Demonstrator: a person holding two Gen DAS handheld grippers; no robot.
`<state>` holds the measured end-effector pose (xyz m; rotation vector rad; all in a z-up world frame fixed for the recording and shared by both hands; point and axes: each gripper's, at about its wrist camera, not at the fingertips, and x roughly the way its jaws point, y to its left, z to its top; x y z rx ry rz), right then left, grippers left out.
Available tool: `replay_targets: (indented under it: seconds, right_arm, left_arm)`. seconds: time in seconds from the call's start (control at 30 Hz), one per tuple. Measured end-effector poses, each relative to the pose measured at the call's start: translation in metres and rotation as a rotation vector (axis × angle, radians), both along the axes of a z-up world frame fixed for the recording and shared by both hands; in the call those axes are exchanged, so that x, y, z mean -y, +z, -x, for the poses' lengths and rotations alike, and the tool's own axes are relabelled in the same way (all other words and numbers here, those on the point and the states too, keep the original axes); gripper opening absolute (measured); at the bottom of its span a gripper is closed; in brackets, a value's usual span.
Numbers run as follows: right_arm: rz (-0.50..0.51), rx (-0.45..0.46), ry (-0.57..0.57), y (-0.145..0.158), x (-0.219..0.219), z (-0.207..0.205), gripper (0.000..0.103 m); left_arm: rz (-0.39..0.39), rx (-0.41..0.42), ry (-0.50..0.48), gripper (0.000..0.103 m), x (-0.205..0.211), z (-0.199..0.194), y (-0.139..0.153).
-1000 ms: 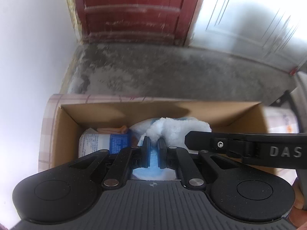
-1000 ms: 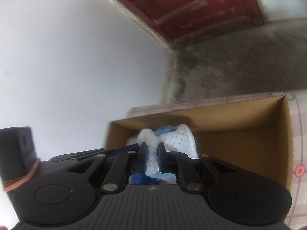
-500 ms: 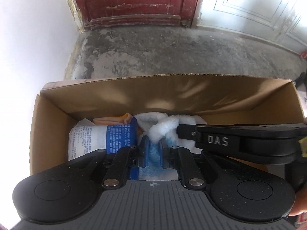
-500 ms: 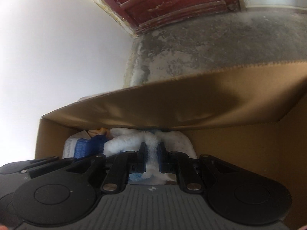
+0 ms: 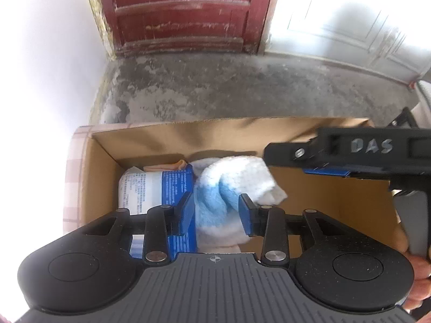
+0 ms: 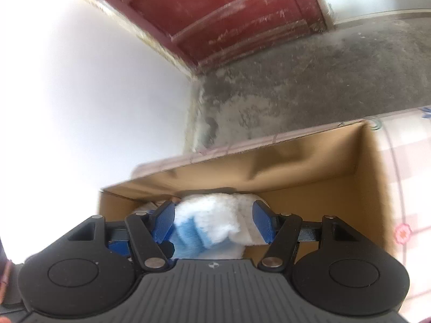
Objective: Organize soft objects
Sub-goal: 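Lift the fluffy towel with both tools and lower it into the box, then move both tools to the pink plush pig and grasp it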
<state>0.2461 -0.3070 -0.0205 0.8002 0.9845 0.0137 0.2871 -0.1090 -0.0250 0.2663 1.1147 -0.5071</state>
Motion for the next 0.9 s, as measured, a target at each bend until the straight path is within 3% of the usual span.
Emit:
replay_targets:
  seconds: [0.23, 0.37, 0.47, 0.5, 0.67, 0.9]
  right_arm:
    - [-0.065, 0.105, -0.099, 0.063, 0.023, 0.071, 0.068]
    - [-0.046, 0.138, -0.159, 0.099, 0.038, 0.137, 0.083]
    - [-0.014, 0.115, -0.224, 0.112, 0.048, 0.187, 0.099]
    - [-0.008, 0.100, -0.245, 0.113, 0.050, 0.202, 0.100]
    - [-0.055, -0.057, -0.332, 0.077, 0.060, 0.259, 0.102]
    - [-0.199, -0.218, -0.402, -0.003, 0.058, 0.294, 0.102]
  left_arm:
    - [0.065, 0.023, -0.036, 0.043, -0.006, 0.035, 0.041]
    - [0.114, -0.002, -0.106, 0.051, -0.002, 0.069, 0.064]
    - [0.138, -0.056, -0.190, 0.056, 0.006, 0.098, 0.069]
    - [0.144, -0.081, -0.217, 0.058, 0.010, 0.108, 0.068]
    - [0.153, -0.235, -0.351, 0.064, 0.037, 0.155, 0.044]
    - [0.040, -0.347, -0.440, 0.064, 0.075, 0.191, -0.014]
